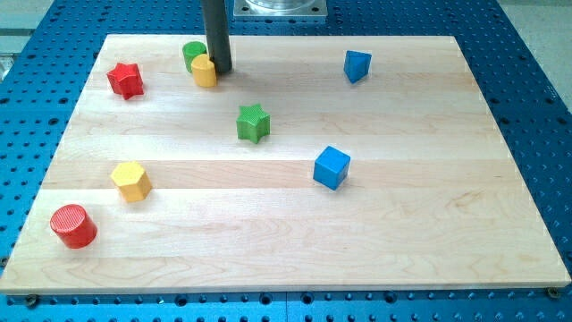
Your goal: Push the heart into the hexagon
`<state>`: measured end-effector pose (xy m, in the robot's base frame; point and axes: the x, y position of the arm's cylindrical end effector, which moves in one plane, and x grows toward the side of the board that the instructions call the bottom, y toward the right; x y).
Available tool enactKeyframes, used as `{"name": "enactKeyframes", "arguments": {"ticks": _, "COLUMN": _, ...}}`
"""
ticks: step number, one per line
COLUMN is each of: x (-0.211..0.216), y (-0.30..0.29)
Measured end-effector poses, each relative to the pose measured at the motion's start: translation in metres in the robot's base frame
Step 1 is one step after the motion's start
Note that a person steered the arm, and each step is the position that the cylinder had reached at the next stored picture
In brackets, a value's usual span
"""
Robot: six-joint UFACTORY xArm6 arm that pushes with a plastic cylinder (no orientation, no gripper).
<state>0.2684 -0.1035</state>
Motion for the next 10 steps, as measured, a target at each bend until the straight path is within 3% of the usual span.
{"name": "enactKeyframes", "arguments": {"ticks": 1, "x": 0.000, "y": -0.017}}
{"name": "enactKeyframes", "arguments": {"ticks": 2, "x": 0.027, "y": -0.043}}
{"name": "enactKeyframes", "arguments": {"ticks": 3, "x": 0.097, "y": -0.069}}
{"name": "enactKeyframes", "arguments": {"ticks": 4, "x": 0.134, "y": -0.102}}
{"name": "enactKeyframes", "arguments": {"ticks": 5, "x": 0.133, "y": -0.106}}
{"name": "enactKeyframes", "arguments": {"ticks": 7, "x": 0.198, "y": -0.089}}
{"name": "enactKeyframes", "arguments": {"ticks": 8, "x": 0.182, "y": -0.068}}
{"name": "enactKeyframes", "arguments": {"ticks": 9, "x": 0.106, "y": -0.051}}
{"name": "enactKeyframes", "arguments": {"ticks": 10, "x": 0.056, "y": -0.057}}
